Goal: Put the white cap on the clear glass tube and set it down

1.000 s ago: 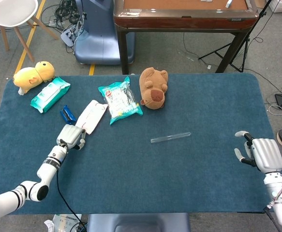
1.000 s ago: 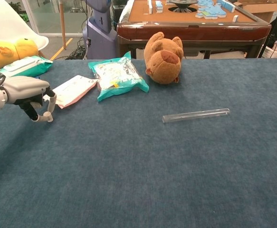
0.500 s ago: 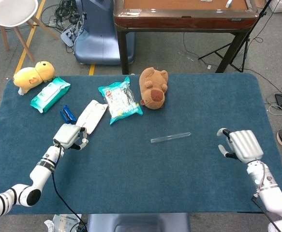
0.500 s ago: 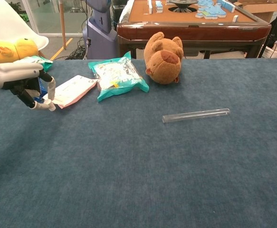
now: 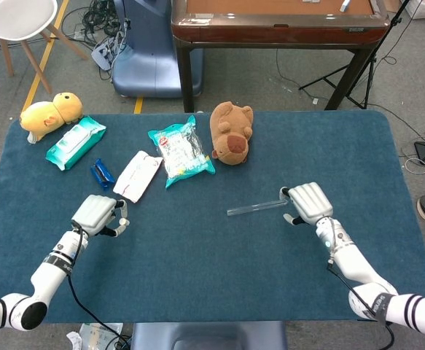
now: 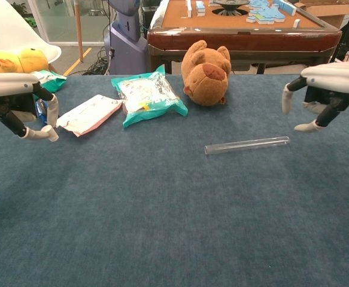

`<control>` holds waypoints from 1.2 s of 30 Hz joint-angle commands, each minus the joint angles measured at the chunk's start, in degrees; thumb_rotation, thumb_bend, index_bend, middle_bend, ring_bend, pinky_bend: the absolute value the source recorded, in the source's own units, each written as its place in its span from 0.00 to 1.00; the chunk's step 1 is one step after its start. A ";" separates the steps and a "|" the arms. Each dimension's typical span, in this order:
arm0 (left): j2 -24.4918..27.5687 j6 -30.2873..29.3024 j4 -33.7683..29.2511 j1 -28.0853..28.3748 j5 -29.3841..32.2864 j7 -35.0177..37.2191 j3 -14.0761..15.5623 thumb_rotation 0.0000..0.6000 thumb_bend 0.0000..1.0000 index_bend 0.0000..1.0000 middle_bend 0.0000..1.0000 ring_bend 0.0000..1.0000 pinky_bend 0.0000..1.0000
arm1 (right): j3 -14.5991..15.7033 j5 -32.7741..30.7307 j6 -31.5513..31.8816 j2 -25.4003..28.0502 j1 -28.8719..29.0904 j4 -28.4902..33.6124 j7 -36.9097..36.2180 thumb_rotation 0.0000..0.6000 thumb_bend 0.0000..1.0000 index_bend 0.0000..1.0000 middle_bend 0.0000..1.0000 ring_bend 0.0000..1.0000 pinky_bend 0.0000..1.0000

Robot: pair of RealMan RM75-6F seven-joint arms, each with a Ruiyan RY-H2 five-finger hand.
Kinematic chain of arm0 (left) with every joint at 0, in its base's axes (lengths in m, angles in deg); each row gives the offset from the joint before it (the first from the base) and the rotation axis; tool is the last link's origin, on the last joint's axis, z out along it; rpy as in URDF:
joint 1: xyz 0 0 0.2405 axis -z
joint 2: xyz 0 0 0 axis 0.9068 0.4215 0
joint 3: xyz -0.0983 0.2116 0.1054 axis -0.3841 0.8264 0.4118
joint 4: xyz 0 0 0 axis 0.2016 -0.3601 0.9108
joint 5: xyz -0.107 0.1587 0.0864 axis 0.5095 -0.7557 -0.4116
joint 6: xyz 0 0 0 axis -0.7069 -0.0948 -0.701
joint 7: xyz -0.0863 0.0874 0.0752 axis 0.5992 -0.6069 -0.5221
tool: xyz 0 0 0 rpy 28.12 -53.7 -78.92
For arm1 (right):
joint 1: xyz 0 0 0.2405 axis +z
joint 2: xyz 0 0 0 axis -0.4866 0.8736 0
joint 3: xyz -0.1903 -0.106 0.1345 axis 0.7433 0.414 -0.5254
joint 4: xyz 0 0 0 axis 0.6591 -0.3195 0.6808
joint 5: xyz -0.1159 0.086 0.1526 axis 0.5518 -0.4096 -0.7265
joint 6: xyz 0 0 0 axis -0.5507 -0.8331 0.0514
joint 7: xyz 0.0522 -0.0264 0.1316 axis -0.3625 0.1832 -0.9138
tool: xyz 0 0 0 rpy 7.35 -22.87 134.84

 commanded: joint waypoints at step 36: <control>1.22 -0.81 -1.29 -1.80 -1.49 2.28 1.81 1.00 0.28 0.52 1.00 1.00 1.00 | 1.84 -16.34 -6.10 -19.82 13.56 -22.44 8.16 1.00 0.25 0.51 0.90 0.97 0.99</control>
